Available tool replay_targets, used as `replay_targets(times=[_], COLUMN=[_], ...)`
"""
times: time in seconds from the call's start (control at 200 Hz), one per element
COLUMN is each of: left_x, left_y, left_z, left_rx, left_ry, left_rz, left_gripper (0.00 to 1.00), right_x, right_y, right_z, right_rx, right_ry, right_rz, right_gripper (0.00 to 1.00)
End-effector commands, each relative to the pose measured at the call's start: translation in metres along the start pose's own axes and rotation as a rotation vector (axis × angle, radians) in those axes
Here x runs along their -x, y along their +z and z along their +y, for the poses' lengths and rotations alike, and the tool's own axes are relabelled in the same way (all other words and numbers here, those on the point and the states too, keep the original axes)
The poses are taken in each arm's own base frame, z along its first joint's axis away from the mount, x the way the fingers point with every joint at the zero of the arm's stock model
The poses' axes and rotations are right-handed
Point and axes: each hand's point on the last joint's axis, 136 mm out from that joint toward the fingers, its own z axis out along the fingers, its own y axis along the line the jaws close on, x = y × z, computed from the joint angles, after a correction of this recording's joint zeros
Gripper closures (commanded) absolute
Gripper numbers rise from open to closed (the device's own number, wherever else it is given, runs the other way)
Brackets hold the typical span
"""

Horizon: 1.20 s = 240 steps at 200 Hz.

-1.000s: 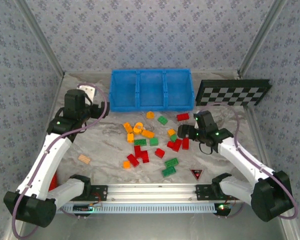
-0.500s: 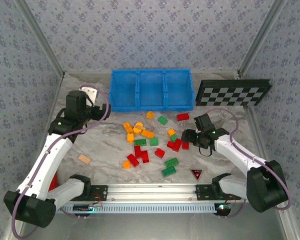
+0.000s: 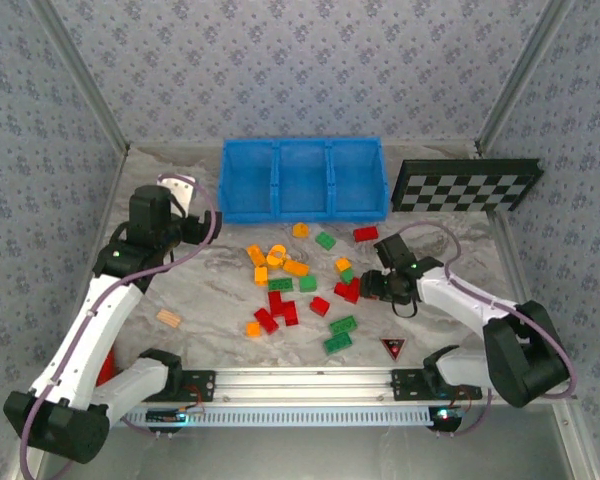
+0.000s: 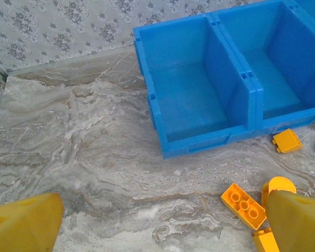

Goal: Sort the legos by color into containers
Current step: Pick up the lego from the bottom-center of the table.

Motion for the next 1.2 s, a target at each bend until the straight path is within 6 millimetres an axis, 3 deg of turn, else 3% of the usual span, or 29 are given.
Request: replay_targets(times=[0.0,0.41,0.895,1.025,1.194], left_x=[0.002,0.003,0.004,0.004,0.009], left_y=[-0.005,-0.009,-0.010,-0.010,-0.011], left_z=[-0.003,-0.002,0.000,0.000,0.003], left_rx=[-0.011,-0.004,0.008,0.012,0.025], left_ry=[0.022,0.031,0.042,0.043,0.033], left_rz=[-0.022,-0.035,-0.049,-0.049,-0.053], left_gripper=[0.01,0.01,0.01,0.01,0.01], right_x=[0.005,0.010,0.007,0.023,0.098], right_y=[-0.001,0.013,0.025,0.005,-0.059], right_z=[-0.004,0.000,-0.007,0.000,0.022], right_rx=[-0.063,-0.145,-0.208,-0.203,-0.152], right_ry=[-0.036,-0.098,-0.121,-0.179,-0.260], right_rz=[-0.002,0.033,0.099,0.081,-0.093], right_gripper=[0.34,0.42,0.68,0.75,0.76])
